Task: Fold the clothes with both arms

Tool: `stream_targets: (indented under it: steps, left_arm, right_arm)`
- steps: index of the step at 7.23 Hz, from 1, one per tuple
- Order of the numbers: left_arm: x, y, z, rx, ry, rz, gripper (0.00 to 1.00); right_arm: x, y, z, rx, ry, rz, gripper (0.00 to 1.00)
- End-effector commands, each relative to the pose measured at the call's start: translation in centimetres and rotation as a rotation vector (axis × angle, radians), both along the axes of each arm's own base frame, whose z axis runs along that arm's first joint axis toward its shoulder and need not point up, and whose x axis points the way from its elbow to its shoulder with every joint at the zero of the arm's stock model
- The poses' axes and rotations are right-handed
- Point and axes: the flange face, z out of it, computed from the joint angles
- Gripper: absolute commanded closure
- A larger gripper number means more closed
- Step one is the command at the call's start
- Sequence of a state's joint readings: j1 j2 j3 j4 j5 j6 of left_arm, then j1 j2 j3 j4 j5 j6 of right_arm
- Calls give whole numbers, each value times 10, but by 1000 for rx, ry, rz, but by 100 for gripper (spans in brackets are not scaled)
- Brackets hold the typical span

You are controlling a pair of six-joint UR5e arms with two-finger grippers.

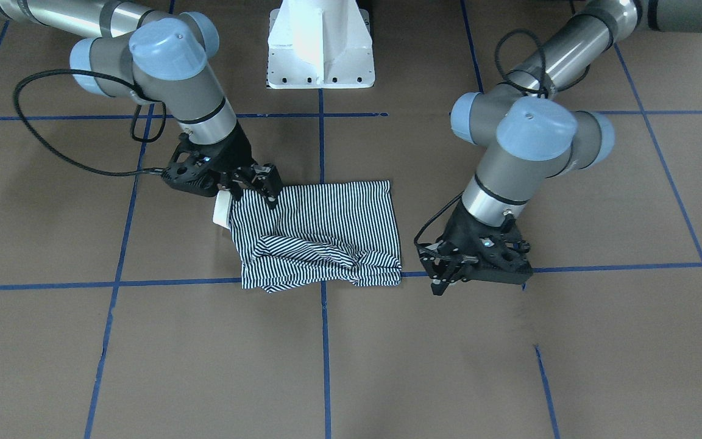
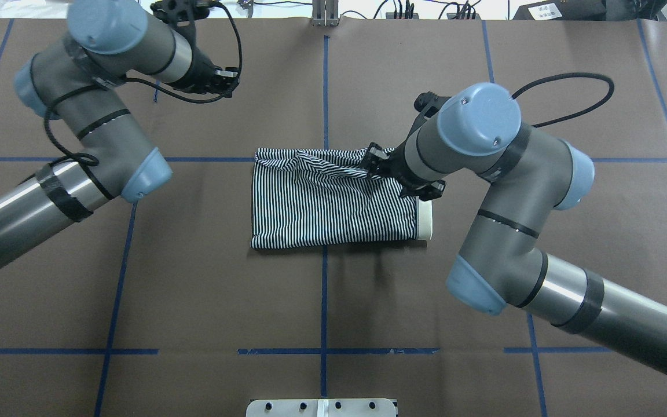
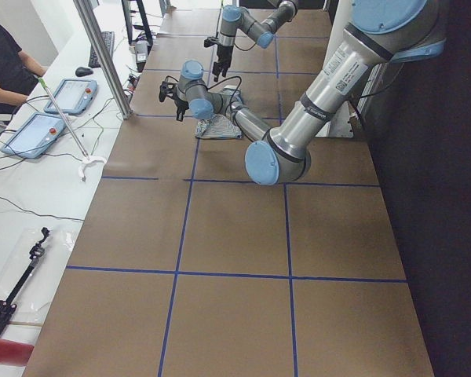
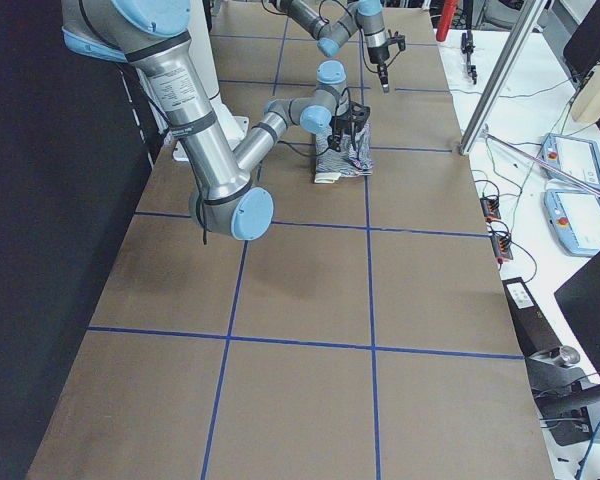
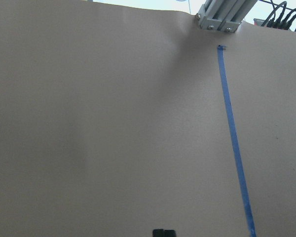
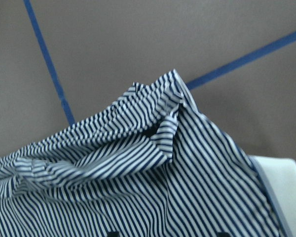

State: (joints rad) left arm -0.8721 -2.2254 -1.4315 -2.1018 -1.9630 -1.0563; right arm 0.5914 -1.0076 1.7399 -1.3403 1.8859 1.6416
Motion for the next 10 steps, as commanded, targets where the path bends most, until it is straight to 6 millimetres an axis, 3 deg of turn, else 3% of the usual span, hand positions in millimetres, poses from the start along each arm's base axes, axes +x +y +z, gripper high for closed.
stream_targets:
  steps: [1, 3, 6, 7, 8, 9, 10]
  left_arm:
    - [-36, 5, 27, 1, -12, -1, 100]
    - [-52, 26, 39, 6, -8, -1, 100]
    - [-54, 29, 41, 5, -9, -1, 100]
    - [-55, 29, 40, 5, -9, -1, 100]
    - [-55, 30, 38, 8, -7, -1, 100]
    - [-56, 31, 39, 7, -7, -1, 100]
    - [-57, 32, 38, 10, -4, -1, 100]
  right_arm:
    - [-56, 11, -21, 16, 13, -25, 100]
    - [-110, -21, -41, 1, 59, -24, 100]
    - [-144, -44, -26, 19, 62, -4, 100]
    - [-143, -51, -27, 19, 65, 3, 100]
    - [-134, -79, -22, 26, 91, 17, 100]
    - [-125, -124, -22, 51, 122, 30, 100]
    - [-113, -162, -7, 67, 140, 45, 100]
